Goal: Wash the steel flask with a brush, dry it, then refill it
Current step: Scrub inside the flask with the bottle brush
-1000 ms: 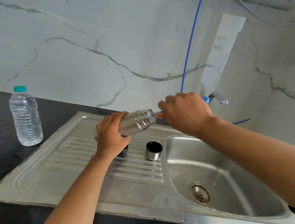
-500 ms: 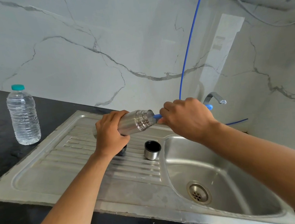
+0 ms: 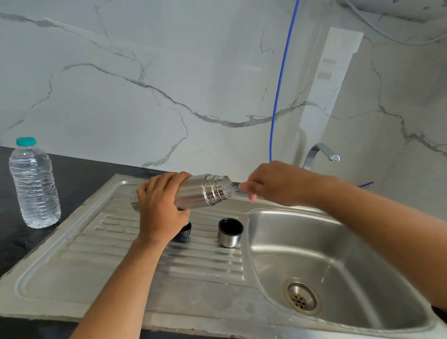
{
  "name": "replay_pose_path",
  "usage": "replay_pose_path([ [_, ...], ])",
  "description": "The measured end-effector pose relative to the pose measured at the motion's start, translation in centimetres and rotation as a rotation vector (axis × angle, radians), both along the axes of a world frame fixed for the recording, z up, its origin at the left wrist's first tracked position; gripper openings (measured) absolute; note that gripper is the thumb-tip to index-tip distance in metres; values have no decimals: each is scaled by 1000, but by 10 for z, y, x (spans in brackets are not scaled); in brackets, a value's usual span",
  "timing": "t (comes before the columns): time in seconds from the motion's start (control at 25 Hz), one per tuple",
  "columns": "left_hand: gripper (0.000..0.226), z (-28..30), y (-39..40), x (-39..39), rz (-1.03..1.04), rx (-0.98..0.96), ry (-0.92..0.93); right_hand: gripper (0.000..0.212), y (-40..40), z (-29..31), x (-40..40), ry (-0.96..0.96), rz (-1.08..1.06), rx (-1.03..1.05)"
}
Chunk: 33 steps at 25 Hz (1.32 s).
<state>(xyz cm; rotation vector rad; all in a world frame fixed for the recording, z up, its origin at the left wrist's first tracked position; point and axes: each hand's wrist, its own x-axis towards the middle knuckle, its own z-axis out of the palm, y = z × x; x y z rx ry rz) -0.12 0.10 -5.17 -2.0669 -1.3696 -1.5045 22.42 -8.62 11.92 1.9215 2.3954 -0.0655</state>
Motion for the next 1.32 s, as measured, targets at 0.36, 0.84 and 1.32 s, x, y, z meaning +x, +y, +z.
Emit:
replay_pose_path([
  [0.36,74,1,1,-5,5,-24,-48,40,-14,16,1,-189,32,159],
  [0.84,78,-4,10,-11,109,-94,-37,38,-3,52,47,-48,-38,53],
  [1.32,79,-6,11,-13,150,-121,-18,34,1,47,72,9,-59,113],
])
